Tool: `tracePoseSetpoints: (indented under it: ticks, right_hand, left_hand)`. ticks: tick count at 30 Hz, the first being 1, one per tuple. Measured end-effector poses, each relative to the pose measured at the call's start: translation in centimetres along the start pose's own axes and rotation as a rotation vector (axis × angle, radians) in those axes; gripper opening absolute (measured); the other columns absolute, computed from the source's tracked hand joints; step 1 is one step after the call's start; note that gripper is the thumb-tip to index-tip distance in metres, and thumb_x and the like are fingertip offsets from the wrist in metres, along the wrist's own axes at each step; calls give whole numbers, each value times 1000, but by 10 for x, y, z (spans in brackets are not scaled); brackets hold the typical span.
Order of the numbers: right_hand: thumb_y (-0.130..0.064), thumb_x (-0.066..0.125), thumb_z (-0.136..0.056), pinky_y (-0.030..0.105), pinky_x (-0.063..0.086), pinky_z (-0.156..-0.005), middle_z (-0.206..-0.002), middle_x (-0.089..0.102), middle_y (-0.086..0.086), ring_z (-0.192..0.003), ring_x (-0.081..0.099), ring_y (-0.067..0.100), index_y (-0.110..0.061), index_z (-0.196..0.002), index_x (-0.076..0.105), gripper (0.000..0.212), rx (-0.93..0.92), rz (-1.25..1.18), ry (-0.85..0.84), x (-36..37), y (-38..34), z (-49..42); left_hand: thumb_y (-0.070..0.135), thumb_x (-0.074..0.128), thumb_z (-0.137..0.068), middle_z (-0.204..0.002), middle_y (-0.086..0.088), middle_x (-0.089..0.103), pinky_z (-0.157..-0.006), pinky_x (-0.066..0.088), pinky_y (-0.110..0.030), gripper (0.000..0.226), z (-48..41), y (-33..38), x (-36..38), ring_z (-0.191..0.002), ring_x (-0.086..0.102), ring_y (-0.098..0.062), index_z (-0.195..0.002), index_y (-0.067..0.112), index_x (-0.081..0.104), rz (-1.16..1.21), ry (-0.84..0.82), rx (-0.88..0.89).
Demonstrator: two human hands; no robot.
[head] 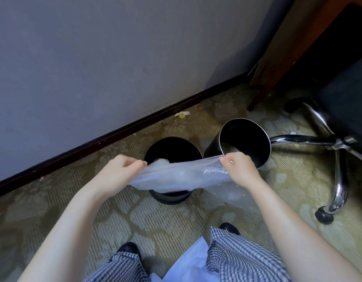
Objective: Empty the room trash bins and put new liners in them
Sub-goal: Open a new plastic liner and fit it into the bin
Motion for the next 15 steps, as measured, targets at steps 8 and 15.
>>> tracePoseSetpoints:
  ticks: [8,15]
  right_hand:
    - [-30,44,-98,35,35,-64,-61,47,3,-73,46,32,-13,-57,40,44,67,19,83,-7,-1,-1]
    - [-32,45,-97,36,31,-60,-55,39,2,-65,40,31,-11,-57,33,46,-27,-27,139,-9,-15,1]
  left_hand:
    - [13,52,-64,-57,1,34,-49,33,-9,9,10,9,-11,-53,29,-8,-65,10,44,305,-108,48]
    - [-5,50,-77,-58,-1,50,-52,44,-27,19,1,-5,-28,-53,49,-19,-76,13,54,-36,447,-17]
Point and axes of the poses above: each hand's wrist, its own z-axis away from the middle knuckle, its own x-axis out of the palm, y = z × x, the point moved 5 cm from there along -z, towards the middle knuckle
